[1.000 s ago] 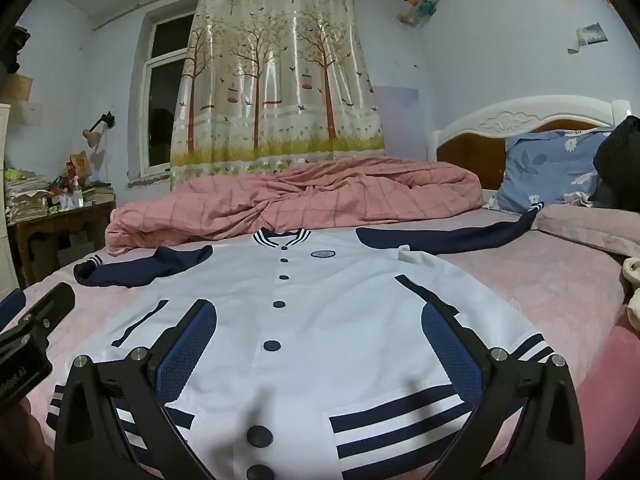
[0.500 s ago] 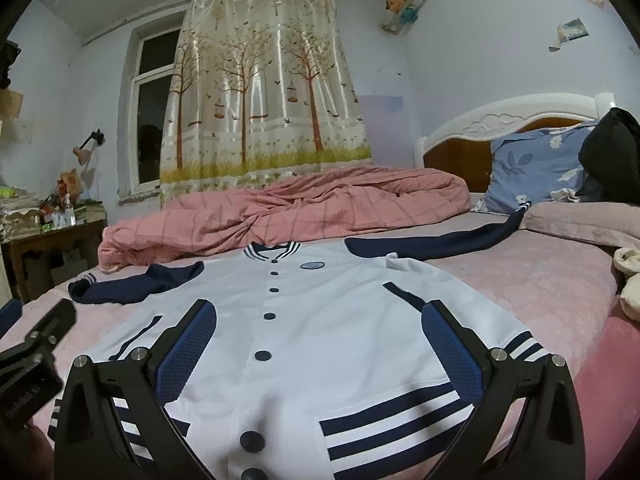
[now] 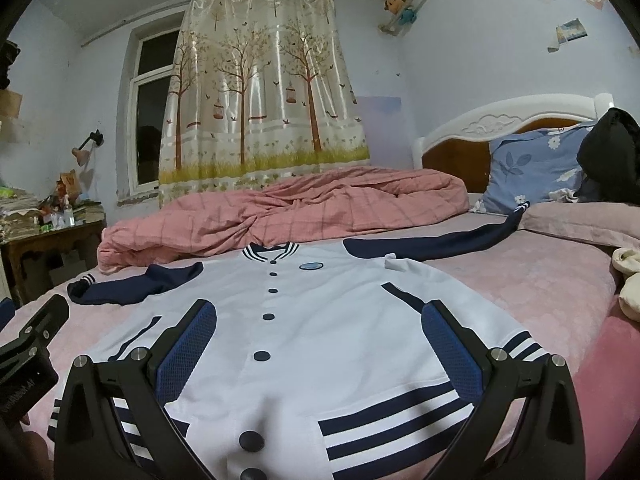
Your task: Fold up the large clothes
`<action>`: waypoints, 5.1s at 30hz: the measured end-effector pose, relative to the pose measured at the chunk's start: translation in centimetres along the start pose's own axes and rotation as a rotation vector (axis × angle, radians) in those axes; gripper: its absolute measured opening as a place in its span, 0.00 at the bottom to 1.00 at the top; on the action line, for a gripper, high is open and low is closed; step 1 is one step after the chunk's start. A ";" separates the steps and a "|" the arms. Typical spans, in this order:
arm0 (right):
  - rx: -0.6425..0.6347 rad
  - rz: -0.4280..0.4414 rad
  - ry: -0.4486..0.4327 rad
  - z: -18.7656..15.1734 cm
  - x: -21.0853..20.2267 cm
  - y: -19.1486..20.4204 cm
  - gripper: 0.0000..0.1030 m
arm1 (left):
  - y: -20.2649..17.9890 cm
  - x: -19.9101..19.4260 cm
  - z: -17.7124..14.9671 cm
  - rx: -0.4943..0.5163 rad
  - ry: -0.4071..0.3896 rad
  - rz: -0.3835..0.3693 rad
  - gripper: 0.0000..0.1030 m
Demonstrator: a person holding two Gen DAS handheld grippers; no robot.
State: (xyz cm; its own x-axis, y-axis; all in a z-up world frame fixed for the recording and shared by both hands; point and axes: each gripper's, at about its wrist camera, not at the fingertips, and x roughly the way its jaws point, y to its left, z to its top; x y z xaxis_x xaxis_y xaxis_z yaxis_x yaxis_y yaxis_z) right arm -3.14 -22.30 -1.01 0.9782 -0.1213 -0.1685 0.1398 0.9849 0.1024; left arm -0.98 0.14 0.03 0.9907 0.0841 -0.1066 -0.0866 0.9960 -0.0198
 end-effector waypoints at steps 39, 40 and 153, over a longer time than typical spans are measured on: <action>-0.009 -0.010 0.000 -0.1 0.5 0.5 1.00 | -0.1 -0.3 0.1 0.010 -0.001 0.020 1.00; -0.013 -0.007 -0.001 -0.1 0.4 0.6 1.00 | -0.2 -0.2 0.1 0.011 -0.002 0.020 1.00; 0.036 0.045 0.328 6.5 23.0 -16.7 0.89 | 7.0 17.6 -0.7 -0.156 0.487 -0.188 0.89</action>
State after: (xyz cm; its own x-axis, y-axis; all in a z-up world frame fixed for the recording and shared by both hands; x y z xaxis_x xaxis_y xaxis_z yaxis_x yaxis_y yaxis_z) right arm 18.07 -42.30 -0.20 0.8828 -0.0262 -0.4691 0.1090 0.9826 0.1503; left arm 15.74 8.60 -2.69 0.8307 -0.1552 -0.5347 0.0361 0.9733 -0.2265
